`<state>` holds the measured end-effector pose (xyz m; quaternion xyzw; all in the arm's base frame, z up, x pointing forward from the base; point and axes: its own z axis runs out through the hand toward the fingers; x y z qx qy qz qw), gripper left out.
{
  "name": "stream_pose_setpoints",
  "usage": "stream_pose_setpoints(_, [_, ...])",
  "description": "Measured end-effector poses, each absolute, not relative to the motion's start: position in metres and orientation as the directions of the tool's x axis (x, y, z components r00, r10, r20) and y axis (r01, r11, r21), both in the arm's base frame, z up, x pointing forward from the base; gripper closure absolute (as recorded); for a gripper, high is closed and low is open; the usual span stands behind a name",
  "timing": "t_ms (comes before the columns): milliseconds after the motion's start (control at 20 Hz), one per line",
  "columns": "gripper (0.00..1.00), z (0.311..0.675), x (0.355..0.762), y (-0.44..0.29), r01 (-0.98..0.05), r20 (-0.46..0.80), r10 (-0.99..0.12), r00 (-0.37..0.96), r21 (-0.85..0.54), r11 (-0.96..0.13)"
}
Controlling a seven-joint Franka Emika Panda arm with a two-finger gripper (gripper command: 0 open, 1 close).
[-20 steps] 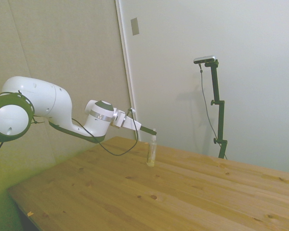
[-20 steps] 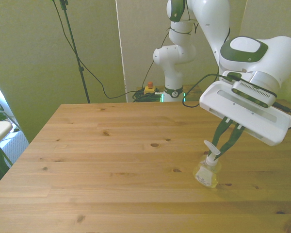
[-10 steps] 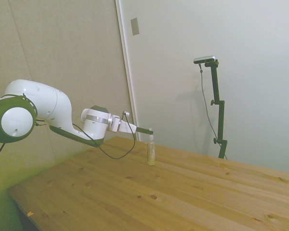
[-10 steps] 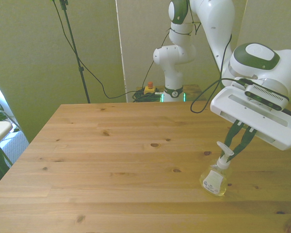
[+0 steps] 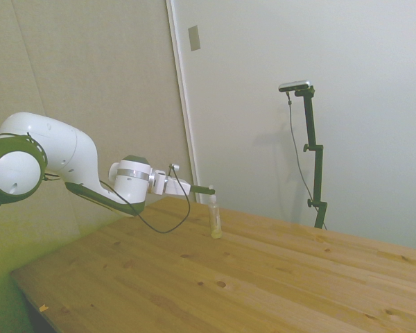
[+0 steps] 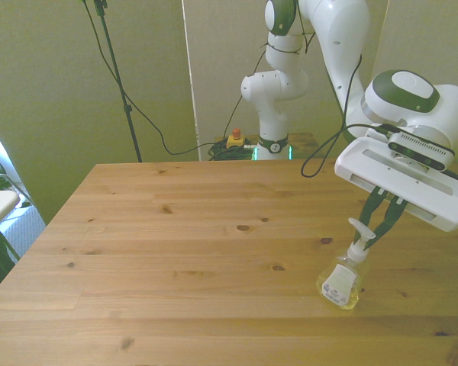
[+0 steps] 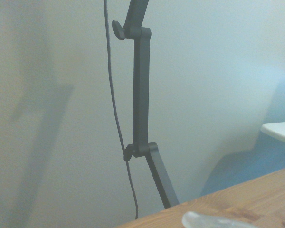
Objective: Stand the sanitizer
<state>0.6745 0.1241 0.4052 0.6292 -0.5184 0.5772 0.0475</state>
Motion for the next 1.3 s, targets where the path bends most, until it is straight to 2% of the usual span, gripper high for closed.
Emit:
stream_pose_setpoints(350, [0.0,0.402,0.655,0.112,-0.707,0.757,-0.618,-0.213,-0.556,-0.438])
stream_pose_setpoints(750, [0.0,0.398,0.651,0.098,-0.703,0.743,-0.635,-0.21,-0.566,-0.43])
stream_pose_setpoints(1000, [0.0,0.401,0.648,0.107,-0.686,0.715,-0.68,-0.161,-0.577,-0.444])
stream_pose_setpoints(1300, [0.0,0.412,0.623,0.121,-0.693,0.687,-0.722,-0.083,-0.56,-0.454])
